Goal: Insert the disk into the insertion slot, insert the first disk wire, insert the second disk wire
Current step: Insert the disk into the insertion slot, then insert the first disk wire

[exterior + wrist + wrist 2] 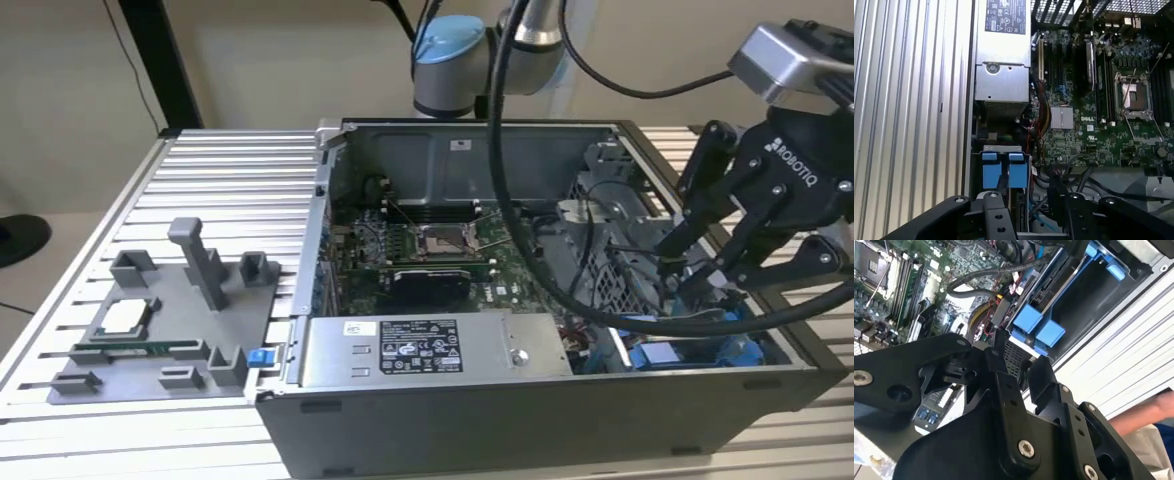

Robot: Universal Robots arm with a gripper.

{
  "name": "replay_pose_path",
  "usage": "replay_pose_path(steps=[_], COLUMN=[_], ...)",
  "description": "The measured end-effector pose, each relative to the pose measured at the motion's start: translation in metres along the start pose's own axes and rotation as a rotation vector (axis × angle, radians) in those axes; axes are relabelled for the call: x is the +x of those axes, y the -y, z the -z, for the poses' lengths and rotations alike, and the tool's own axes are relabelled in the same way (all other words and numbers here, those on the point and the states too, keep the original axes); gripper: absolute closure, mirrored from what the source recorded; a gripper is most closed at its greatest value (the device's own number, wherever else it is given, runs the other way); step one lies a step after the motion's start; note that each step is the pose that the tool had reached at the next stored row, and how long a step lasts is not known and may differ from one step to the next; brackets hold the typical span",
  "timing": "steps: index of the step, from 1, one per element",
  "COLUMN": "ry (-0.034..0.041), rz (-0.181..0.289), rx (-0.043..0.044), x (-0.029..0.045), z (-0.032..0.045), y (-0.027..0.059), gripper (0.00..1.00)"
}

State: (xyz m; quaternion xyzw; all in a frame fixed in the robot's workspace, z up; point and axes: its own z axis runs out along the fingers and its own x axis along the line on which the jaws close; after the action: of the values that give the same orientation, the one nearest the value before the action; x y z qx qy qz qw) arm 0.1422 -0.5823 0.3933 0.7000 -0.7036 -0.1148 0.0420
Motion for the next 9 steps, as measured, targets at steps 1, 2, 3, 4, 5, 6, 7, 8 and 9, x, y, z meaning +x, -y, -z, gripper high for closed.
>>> replay_pose_path(steps=[1,2,3,4,5,6,7,8,9], ry=[-0.0001,-0.0003,-0.0004,-0.0006,-0.0006,-0.0008,-0.0007,-0.0008,-0.0009], rz=[0.002,0.003,0.005,0.007,0.009,0.011,0.013,0.014,0.016], rx=[0.0146,0.0332,0.0504,0.0695,0.0868,0.1048,0.1231,0.1405,0.1591], x=[-0.0006,-0.0012,-0.0016,-0.0021,-0.0025,-0.0029,-0.0033,-0.0038,-0.0046], z=[-0.0002,-0.0004,-0.0006,-0.0007,-0.0008,-0.0009,-0.0012,-0.0014,-0.0018], y=[-0.001,-0.0016,-0.002,-0.0025,-0.0029,-0.0034,-0.004,-0.0047,-0.006], gripper=[0.0,0.0,0.0,0.0,0.0,0.0,0.0,0.0,0.0])
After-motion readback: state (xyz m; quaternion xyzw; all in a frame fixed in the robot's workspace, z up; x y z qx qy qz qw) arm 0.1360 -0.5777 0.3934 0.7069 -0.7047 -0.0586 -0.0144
